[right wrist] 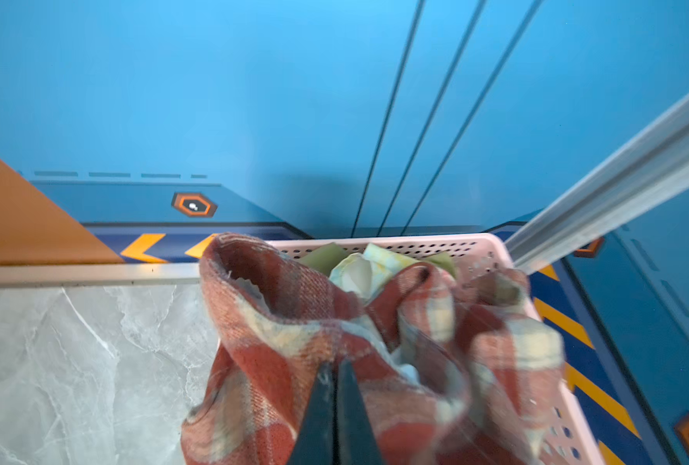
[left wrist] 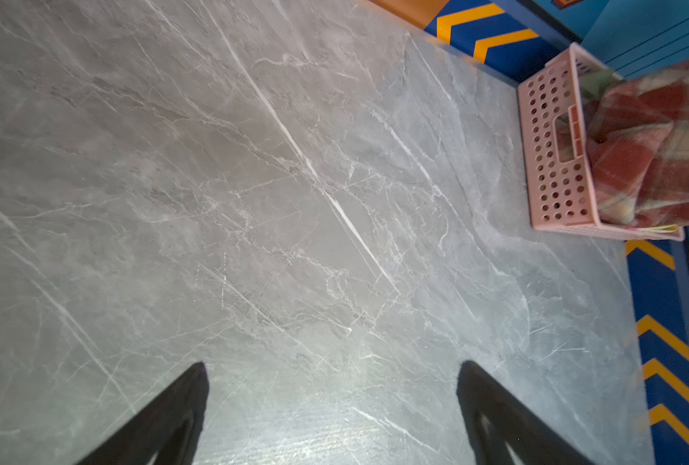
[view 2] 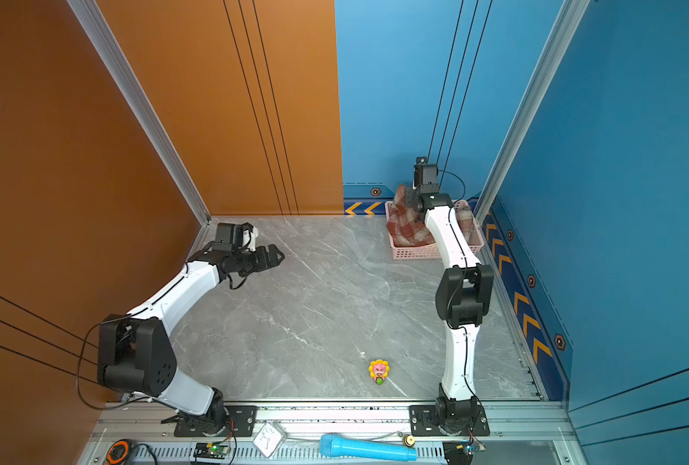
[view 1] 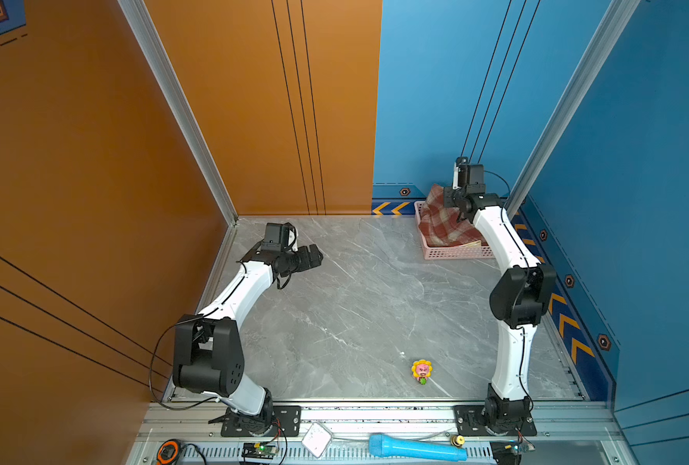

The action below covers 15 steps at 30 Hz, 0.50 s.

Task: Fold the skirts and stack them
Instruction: 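Lift the plaid skirt out of the basket with the right gripper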

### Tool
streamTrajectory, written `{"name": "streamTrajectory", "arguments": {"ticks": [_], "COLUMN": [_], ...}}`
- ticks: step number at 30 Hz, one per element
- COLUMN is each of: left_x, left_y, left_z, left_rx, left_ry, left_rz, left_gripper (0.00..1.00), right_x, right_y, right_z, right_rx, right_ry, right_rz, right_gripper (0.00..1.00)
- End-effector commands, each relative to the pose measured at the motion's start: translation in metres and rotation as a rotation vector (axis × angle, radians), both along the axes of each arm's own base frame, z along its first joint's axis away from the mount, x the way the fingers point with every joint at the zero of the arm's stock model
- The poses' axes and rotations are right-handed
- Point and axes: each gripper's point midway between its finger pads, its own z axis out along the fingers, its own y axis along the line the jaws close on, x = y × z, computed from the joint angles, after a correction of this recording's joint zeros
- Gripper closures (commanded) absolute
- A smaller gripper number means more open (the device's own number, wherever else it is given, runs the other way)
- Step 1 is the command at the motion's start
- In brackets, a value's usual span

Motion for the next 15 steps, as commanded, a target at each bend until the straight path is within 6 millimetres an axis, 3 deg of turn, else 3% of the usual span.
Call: {"name": "streamTrajectory", "arguments": {"ticks": [1,4,8,11,15], "left_x": [0.006,0.001,-0.005,-0.005,-0.003], "left_y": [-0.002,-0.001,-0.003,-0.001,0.012], "left_z": [0.01,0.017,0.026,0.03,0.036], "left_rx": [-0.087,-0.041,0.015,0.024,0.016], "left_ry": [-0.019,-0.052,-0.092,-0.107,-0.118], "left_rz": [0.001,0.001,-0.007,-0.006,0.028], "left_gripper": [0.03,0.03,0.03,0.03,0.03], "right_x": [-0.028,-0.037,-0.054,-0.077,-0.116], "right_y": [-0.037,-0.035,-0.008,0.03,0.097], "right_z": [0.071,0.104,0.15,0.189,0.237], "right_rx": [0.095,0.113,0.096,0.075,0.029], "right_ry": [-0.155,-0.229,-0.294,-0.363,-0.459], "right_rz": [-0.116,-0.105,-0.052,0.024,0.138], "right_gripper": [1.0,1.0,1.0,1.0,1.0]}}
